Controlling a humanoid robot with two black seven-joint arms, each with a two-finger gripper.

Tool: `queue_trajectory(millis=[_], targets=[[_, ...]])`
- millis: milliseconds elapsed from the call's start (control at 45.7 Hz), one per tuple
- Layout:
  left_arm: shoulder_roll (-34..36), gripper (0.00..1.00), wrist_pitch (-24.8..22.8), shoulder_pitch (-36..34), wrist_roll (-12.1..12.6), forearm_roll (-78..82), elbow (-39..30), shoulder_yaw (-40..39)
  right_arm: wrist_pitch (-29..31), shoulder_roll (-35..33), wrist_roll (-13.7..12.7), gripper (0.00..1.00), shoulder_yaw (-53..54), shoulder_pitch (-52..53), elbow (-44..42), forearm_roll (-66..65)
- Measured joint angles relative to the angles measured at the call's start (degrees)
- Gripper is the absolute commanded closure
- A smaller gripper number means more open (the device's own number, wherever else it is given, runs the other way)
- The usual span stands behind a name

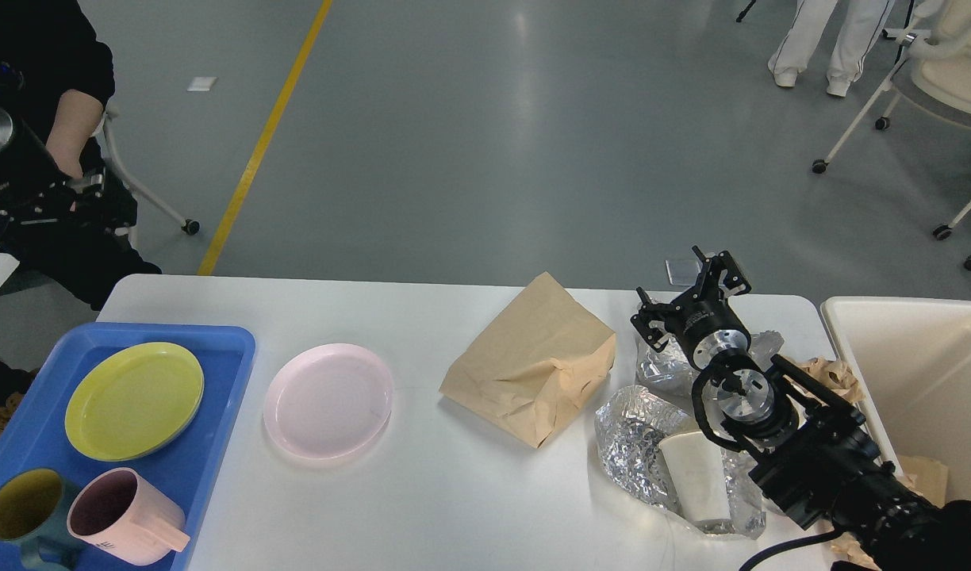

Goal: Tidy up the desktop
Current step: 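Withdraw the left gripper up and away from the tray, then bring the left gripper down toward the pink plate's edge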

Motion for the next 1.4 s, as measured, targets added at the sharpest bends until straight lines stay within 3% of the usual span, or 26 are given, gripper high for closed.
queue_trajectory(millis=[109, 241, 504, 766, 898, 1116, 1401], targets=[[-1.1, 0.04, 0.0, -4.6, 0.0, -0.5, -0.9, -0.1, 0.0, 0.0, 0.0, 0.0, 0.0, 0.0, 0.0, 0.0], [-3.9, 0.04, 0.0, -4.5, 0.0, -0.7, -1.2, -0.8, 0.0, 0.0, 0.0, 0.0, 0.0, 0.0, 0.0, 0.0], [-6.6, 0.04, 0.0, 10.0, 0.2, -1.7, 0.4, -7.8, 0.0, 0.0, 0.0, 0.0, 0.0, 0.0, 0.0, 0.0], [-9.6, 0.04, 0.0, 27.5, 0.3, -1.9, 11.0, -12.7, 0.0, 0.0, 0.0, 0.0, 0.0, 0.0, 0.0, 0.0], [-9.8, 0.04, 0.0, 33.7, 0.7, -1.9, 13.0, -16.3, 0.0, 0.0, 0.0, 0.0, 0.0, 0.0, 0.0, 0.0], [-9.8, 0.04, 0.0, 39.8, 0.8, -1.9, 14.7, -19.8, 0.0, 0.0, 0.0, 0.0, 0.0, 0.0, 0.0, 0.0], [-8.2, 0.04, 0.0, 40.1, 0.8, -1.9, 14.8, -19.4, 0.0, 0.0, 0.0, 0.0, 0.0, 0.0, 0.0, 0.0]])
